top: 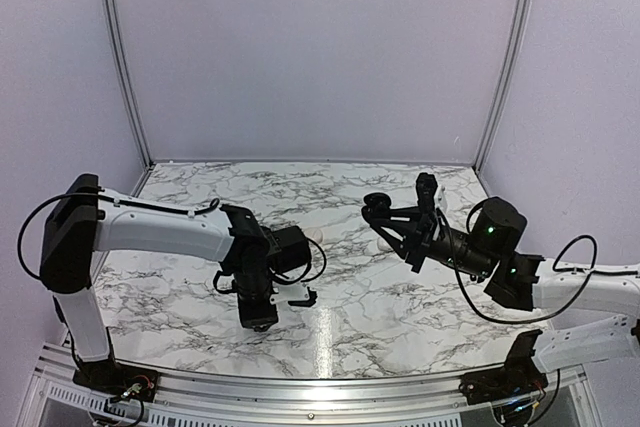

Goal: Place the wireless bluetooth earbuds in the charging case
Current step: Insert the left earbud into the left side groove of the charging case.

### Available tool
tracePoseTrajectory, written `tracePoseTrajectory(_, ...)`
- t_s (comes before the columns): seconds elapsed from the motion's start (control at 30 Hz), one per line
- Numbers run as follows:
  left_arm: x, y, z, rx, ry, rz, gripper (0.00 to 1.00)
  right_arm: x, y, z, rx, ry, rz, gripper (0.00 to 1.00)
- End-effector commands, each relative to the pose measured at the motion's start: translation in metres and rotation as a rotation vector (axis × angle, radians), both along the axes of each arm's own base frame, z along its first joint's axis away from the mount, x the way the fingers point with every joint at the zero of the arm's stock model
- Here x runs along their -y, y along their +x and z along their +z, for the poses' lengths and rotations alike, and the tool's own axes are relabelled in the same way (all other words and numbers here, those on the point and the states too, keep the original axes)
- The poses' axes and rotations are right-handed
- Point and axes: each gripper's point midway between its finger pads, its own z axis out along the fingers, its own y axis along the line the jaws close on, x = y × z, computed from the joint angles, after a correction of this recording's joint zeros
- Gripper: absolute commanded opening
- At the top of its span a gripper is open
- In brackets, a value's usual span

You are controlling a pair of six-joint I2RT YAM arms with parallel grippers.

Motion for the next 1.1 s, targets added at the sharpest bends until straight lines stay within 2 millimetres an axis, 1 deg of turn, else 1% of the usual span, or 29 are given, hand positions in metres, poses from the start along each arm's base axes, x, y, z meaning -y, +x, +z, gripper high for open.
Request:
tracePoseTrajectory(0.0, -0.008, -0.008, -0.010, -0.062, 0.064, -0.064, 0.45, 0.005, 0.000, 0.023, 0.018, 0.046, 0.003, 0.00)
tracePoseTrajectory(0.17, -0.011, -0.008, -0.018, -0.084, 0.102, -0.074, 0.44, 0.006, 0.001, 0.022, 0.015, 0.044, -0.002, 0.00)
tracePoseTrajectory(0.37, -0.017, -0.007, -0.025, -0.087, 0.144, -0.083, 0.35, 0.007, 0.002, 0.021, 0.013, 0.040, -0.011, 0.00)
tracePoseTrajectory(0.4, -0.021, -0.004, -0.027, -0.067, 0.169, -0.085, 0.34, 0.007, 0.003, 0.021, 0.013, 0.040, -0.011, 0.00)
tracePoseTrajectory(0.5, -0.026, -0.003, -0.032, -0.066, 0.202, -0.094, 0.33, 0.006, 0.003, 0.020, 0.009, 0.038, -0.010, 0.00)
tracePoseTrajectory(0.57, -0.026, -0.002, -0.032, -0.065, 0.206, -0.098, 0.32, 0.005, 0.004, 0.019, 0.008, 0.037, -0.011, 0.00)
tracePoseTrajectory(0.67, -0.027, 0.000, -0.034, -0.059, 0.216, -0.099, 0.25, 0.004, 0.004, 0.018, 0.005, 0.034, -0.006, 0.00)
tracePoseTrajectory(0.8, -0.025, -0.001, -0.034, -0.065, 0.212, -0.097, 0.19, 0.003, 0.004, 0.017, 0.008, 0.027, -0.004, 0.00)
tracePoseTrajectory(0.97, -0.027, 0.005, -0.033, -0.038, 0.223, -0.071, 0.12, 0.002, 0.006, 0.018, 0.016, 0.021, -0.004, 0.00)
tracePoseTrajectory(1.07, -0.024, 0.009, -0.029, -0.017, 0.200, -0.049, 0.09, 0.001, 0.006, 0.019, 0.019, 0.019, -0.004, 0.00)
